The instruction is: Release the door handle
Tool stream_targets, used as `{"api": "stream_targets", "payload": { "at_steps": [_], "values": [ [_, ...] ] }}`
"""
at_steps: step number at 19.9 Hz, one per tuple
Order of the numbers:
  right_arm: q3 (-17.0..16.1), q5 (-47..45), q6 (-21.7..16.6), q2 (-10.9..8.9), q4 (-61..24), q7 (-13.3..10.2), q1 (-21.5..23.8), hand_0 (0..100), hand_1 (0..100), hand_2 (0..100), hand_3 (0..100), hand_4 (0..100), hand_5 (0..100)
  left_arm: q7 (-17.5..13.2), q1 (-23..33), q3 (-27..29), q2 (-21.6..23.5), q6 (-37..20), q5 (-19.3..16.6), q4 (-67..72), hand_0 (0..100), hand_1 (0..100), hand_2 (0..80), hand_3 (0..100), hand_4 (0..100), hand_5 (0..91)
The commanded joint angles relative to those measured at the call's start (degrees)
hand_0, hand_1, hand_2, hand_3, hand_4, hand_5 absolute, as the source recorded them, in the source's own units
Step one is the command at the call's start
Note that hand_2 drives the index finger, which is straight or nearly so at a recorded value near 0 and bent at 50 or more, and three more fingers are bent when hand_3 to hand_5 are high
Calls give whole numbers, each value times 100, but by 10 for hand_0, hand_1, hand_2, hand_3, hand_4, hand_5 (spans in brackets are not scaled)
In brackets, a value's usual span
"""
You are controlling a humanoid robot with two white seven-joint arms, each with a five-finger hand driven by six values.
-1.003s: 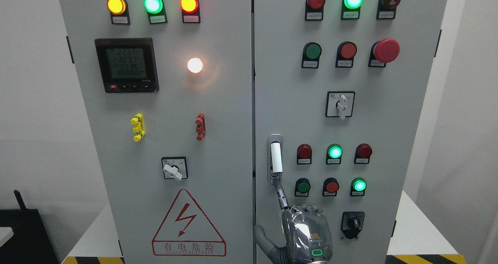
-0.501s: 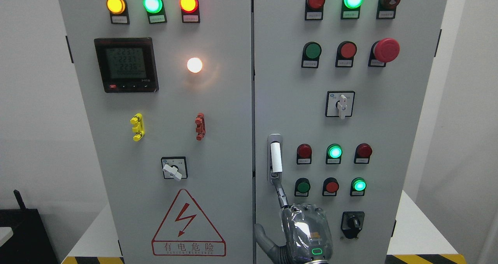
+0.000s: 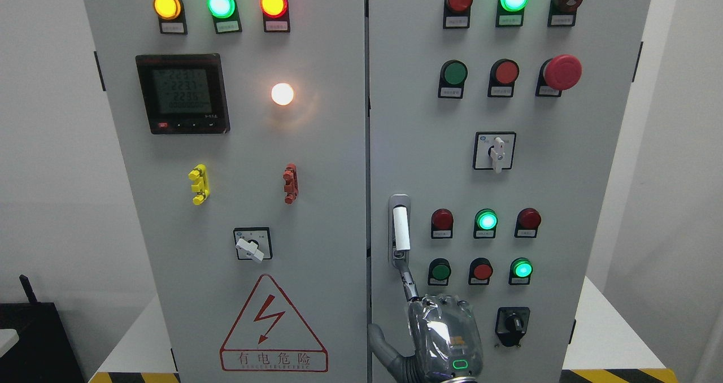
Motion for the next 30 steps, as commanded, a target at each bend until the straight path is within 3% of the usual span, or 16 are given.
{"api": "stream_targets", "payload": {
  "at_steps": [1, 10, 13, 14, 15, 16, 17, 20, 21, 23, 25, 26, 30],
  "values": [
    [42, 0, -6, -4, -117, -26, 34, 309, 278, 0, 1000, 1000, 1000, 1, -141, 97, -2, 5, 0, 0, 120, 389, 0, 0, 0, 0],
    [34, 0, -24, -4, -249, -44, 105, 308, 275, 0, 1000, 1000, 1000, 1, -150, 97, -2, 5, 0, 0, 120, 389, 0, 0, 0, 0],
    [42, -9, -50, -4, -459, -288, 402, 313, 273, 0, 1000, 1000, 1000, 1, -150, 97, -2, 5, 0, 9, 120, 389, 0, 0, 0, 0],
    [34, -35, -102, -4, -591, -525, 612, 355, 284, 176, 1000, 999, 999, 1, -141, 97, -2, 5, 0, 0, 120, 389, 0, 0, 0, 0],
    [25, -70, -164, -4, -731, -762, 789, 393, 300, 328, 1000, 937, 977, 1, -149, 97, -2, 5, 0, 0, 120, 389, 0, 0, 0, 0],
    [-27, -70, -225, -4, -846, -843, 860, 471, 319, 491, 866, 758, 815, 1, -150, 97, -2, 5, 0, 0, 120, 389, 0, 0, 0, 0],
    [-37, -70, -243, -4, -873, -835, 826, 460, 327, 542, 773, 657, 696, 1, -150, 97, 7, 5, 0, 0, 120, 389, 0, 0, 0, 0],
    [-98, -70, -191, -4, -873, -730, 580, 420, 285, 673, 768, 616, 643, 1, -150, 97, -2, 5, 0, 0, 120, 389, 0, 0, 0, 0],
    [-98, -70, -182, -4, -873, -642, 510, 425, 264, 712, 810, 633, 644, 1, -150, 97, -2, 5, 0, 0, 120, 389, 0, 0, 0, 0],
    [-89, -61, -173, 5, -864, -467, 334, 420, 153, 898, 1000, 767, 750, 1, -150, 97, -2, 5, 0, 0, 120, 389, 0, 0, 0, 0],
    [-81, -53, -112, 5, -864, -195, 228, 383, 77, 989, 1000, 878, 880, 1, -141, 97, -2, 5, 0, 0, 120, 389, 0, 0, 0, 0],
    [-55, -44, 2, 5, -864, -37, 184, 377, 70, 1000, 1000, 882, 895, 1, -149, 97, -2, 5, 0, 0, 120, 389, 0, 0, 0, 0],
    [-19, 0, 196, -4, -856, 175, -18, 359, 32, 1000, 1000, 932, 937, 1, -150, 97, -2, 5, 0, 0, 120, 389, 0, 0, 0, 0]
  ]
}}
